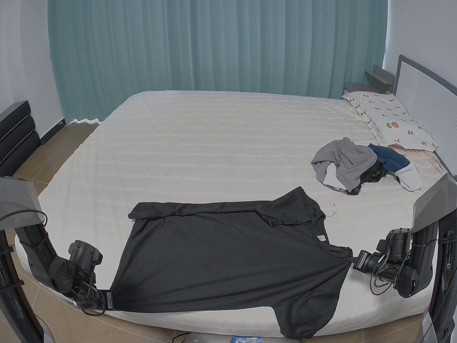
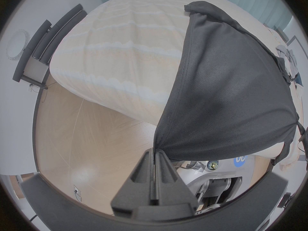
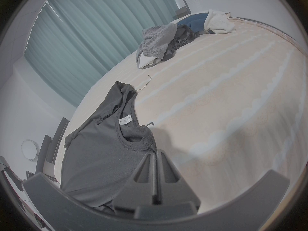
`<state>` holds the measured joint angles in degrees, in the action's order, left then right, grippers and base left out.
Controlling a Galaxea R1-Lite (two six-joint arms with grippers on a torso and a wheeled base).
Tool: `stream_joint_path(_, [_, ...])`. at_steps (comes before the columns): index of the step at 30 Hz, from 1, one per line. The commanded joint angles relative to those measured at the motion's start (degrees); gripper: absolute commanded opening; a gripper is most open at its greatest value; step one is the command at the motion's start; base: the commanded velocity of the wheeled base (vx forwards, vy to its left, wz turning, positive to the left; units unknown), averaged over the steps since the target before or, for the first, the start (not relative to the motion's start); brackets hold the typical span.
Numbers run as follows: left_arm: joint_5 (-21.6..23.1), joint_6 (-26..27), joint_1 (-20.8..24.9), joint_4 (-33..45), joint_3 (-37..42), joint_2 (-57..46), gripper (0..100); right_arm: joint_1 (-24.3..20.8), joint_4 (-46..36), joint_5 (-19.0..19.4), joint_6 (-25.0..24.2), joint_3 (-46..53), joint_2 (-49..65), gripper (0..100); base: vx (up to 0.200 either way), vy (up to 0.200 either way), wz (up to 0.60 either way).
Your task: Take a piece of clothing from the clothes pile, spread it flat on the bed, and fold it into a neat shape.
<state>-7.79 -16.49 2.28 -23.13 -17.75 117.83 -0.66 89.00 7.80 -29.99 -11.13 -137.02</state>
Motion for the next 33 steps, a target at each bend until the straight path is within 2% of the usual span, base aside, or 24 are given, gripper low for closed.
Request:
stream_joint_path(1, [-0.03, -0.12, 0.01, -0.25, -0.09, 0.11, 0, -0.66, 0.47, -0.24, 0.02, 0.14, -0.7, 0, 0.0, 0.0, 0.0])
stream_joint_path(10, [0.49, -0.38, 0.09, -0.87, -0.18, 0.2, 0, -2.33, 0.56, -0.16, -0.25, -0.21, -1.67, 0, 0.0, 0.0, 0.0])
stream_joint_path(11, [0.49, -0.47, 0.09, -1.22, -0.18, 0.2, 100, -2.51, 0.56, -0.16, -0.33, -0.3, -1.67, 0, 0.0, 0.0, 0.0])
stream_joint_path(13, [0.49, -0.47, 0.09, -1.48, -0.18, 0.47, 100, -3.21, 0.47, -0.07, -0.6, -0.3, -1.67, 0, 0.0, 0.0, 0.0])
stream_joint_path(14, [0.49, -0.47, 0.09, -1.48, -0.27, 0.47, 100, -3.47, 0.47, -0.07, -0.68, -0.21, -1.76, 100, 0.0, 0.0, 0.0])
stream_joint_path(26, [0.76, -0.64, -0.7, -1.48, -1.94, -2.43, 100, -1.71, 0.56, 0.28, -1.12, -0.38, 2.02, 100, 0.0, 0.0, 0.0])
stream_joint_path(30, [3.48, -0.47, -0.7, -1.48, -1.94, -4.63, 100, -1.63, 0.56, 0.46, -4.2, -0.74, 2.9, 100, 0.0, 0.0, 0.0])
stream_joint_path(31, [5.59, -0.64, -0.7, -1.48, -2.11, -5.77, 100, -1.54, 0.56, 0.64, -6.4, -0.91, 3.96, 100, 0.0, 0.0, 0.0])
stream_joint_path(33, [6.12, -0.73, -0.87, -1.31, -2.47, -6.13, 100, -1.54, 0.56, 0.64, -7.1, -1.0, 4.4, 100, 0.0, 0.0, 0.0])
